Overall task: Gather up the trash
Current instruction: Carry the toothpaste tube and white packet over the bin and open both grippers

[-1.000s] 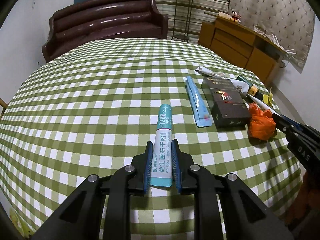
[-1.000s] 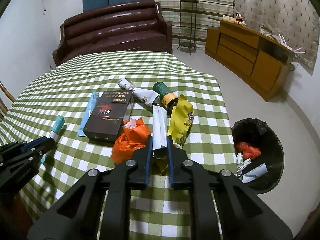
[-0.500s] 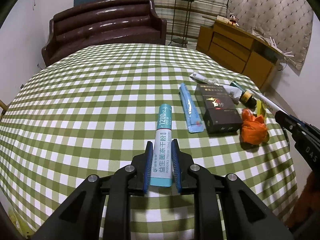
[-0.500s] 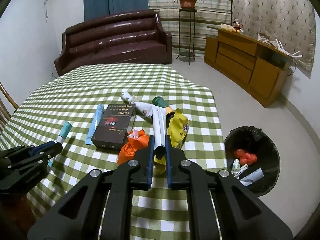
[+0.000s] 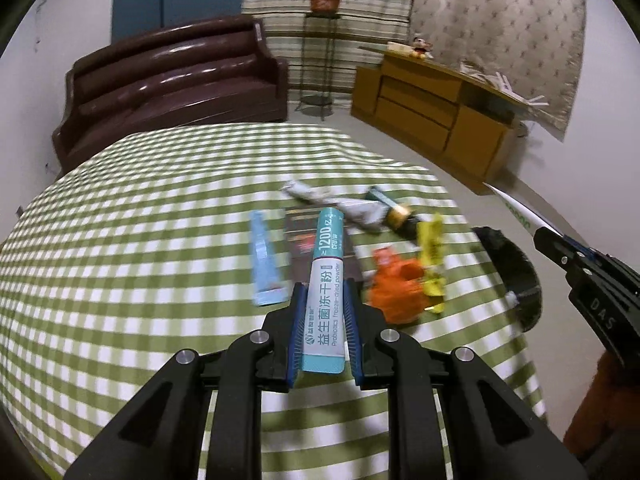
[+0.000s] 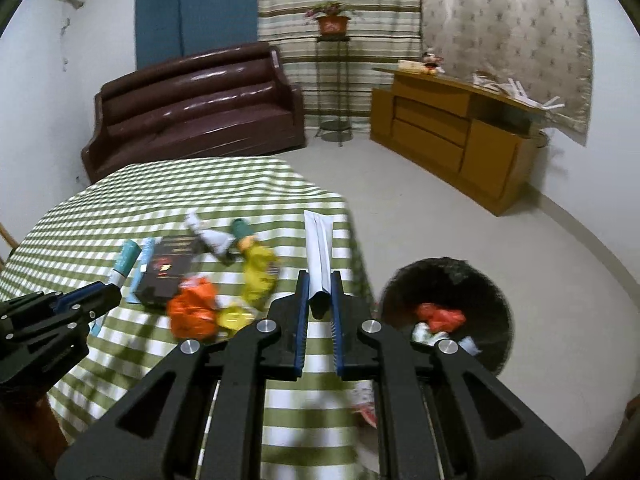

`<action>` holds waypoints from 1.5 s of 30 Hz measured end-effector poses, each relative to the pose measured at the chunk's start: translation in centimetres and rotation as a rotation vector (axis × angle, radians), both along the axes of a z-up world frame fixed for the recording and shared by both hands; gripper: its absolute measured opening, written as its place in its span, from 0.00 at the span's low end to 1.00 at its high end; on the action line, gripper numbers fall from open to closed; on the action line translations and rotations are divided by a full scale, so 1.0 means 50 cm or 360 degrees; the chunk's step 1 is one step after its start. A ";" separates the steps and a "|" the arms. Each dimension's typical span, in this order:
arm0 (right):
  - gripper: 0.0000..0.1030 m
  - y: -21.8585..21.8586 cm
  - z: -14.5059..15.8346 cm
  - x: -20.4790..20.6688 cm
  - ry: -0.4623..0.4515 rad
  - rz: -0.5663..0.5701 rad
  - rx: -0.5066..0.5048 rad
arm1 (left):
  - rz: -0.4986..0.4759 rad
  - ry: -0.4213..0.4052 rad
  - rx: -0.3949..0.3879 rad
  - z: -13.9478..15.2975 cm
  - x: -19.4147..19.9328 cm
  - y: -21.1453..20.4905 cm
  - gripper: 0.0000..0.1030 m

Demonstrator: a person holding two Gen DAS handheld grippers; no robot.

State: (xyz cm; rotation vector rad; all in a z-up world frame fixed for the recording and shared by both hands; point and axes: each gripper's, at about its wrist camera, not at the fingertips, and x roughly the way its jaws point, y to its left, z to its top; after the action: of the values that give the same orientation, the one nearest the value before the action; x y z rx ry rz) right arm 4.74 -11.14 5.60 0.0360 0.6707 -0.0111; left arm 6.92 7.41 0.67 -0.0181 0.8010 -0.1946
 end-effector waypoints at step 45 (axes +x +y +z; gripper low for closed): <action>0.12 -0.395 -0.137 0.044 0.0058 -0.0411 0.0159 | -0.0456 0.0047 0.0215 -0.069 0.139 -0.521 0.20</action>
State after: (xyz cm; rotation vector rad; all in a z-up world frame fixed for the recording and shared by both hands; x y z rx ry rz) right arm 6.95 -30.91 -1.25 0.2192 0.6987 -0.2273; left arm 13.88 -18.65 -2.78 0.2225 0.8432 -0.4111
